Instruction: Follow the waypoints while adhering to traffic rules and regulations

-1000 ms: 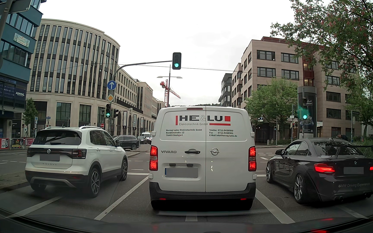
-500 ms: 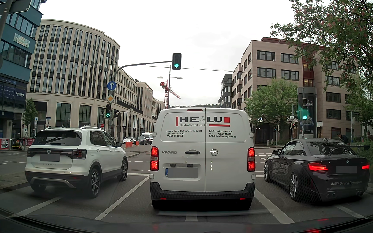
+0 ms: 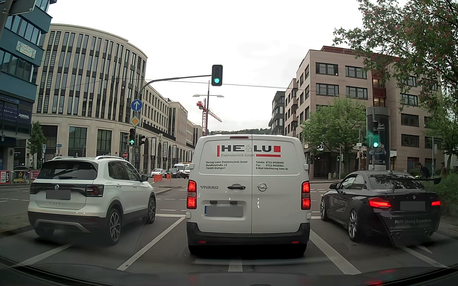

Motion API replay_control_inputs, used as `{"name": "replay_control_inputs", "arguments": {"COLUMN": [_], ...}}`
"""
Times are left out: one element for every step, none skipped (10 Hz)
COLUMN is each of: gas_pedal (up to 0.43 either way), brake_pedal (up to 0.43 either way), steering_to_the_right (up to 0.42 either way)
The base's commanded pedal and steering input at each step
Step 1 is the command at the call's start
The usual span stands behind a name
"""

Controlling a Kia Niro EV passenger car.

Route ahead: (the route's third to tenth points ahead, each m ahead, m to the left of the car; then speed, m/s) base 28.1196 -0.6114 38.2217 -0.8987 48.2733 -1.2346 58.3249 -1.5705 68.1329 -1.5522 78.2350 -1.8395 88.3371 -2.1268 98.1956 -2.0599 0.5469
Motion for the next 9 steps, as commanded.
{"name": "replay_control_inputs", "arguments": {"gas_pedal": [0.067,0.079,0.087,0.087,0.110,0.110,0.110,0.110,0.130], "brake_pedal": [0.000,0.000,0.000,0.000,0.000,0.000,0.000,0.000,0.000], "steering_to_the_right": [-0.012,-0.017,-0.017,-0.015,-0.012,-0.011,-0.006,-0.006,-0.005]}}
